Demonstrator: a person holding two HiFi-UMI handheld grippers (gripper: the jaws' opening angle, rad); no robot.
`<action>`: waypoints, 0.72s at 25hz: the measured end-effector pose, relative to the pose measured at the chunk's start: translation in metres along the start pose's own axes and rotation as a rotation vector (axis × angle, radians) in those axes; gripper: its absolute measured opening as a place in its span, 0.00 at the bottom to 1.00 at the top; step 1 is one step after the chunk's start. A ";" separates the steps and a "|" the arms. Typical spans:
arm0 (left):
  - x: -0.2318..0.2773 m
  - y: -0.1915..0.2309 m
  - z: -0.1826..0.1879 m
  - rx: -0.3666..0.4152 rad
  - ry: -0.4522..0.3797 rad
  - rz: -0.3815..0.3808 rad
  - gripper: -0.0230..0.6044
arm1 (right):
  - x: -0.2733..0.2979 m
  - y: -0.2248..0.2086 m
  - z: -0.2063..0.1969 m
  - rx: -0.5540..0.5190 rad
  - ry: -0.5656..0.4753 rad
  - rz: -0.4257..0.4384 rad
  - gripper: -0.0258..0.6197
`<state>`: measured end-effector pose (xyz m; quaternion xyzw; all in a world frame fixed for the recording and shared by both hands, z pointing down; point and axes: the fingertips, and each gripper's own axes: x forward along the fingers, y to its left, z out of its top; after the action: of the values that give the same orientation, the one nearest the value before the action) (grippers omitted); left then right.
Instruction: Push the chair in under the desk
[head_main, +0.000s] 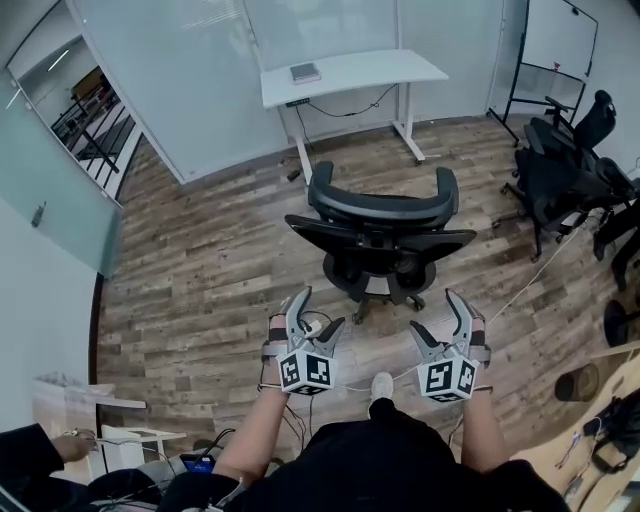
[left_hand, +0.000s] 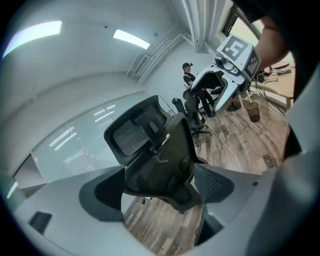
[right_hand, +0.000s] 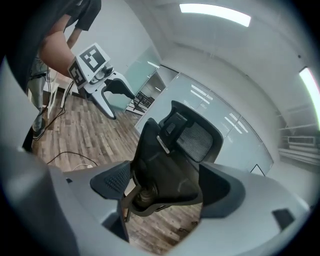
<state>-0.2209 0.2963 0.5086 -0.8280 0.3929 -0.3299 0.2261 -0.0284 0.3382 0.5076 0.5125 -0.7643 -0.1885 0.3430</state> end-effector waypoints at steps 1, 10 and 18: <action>0.007 0.001 0.000 0.008 0.005 -0.005 0.72 | 0.006 -0.004 -0.003 -0.002 0.010 -0.003 0.69; 0.057 0.028 0.000 0.223 0.063 -0.007 0.72 | 0.054 -0.033 -0.022 -0.085 0.052 0.016 0.79; 0.108 0.058 -0.031 0.274 0.151 0.006 0.72 | 0.099 -0.048 -0.057 -0.107 0.123 0.066 0.88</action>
<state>-0.2216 0.1724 0.5327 -0.7611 0.3625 -0.4409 0.3079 0.0207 0.2318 0.5494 0.4786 -0.7471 -0.1856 0.4224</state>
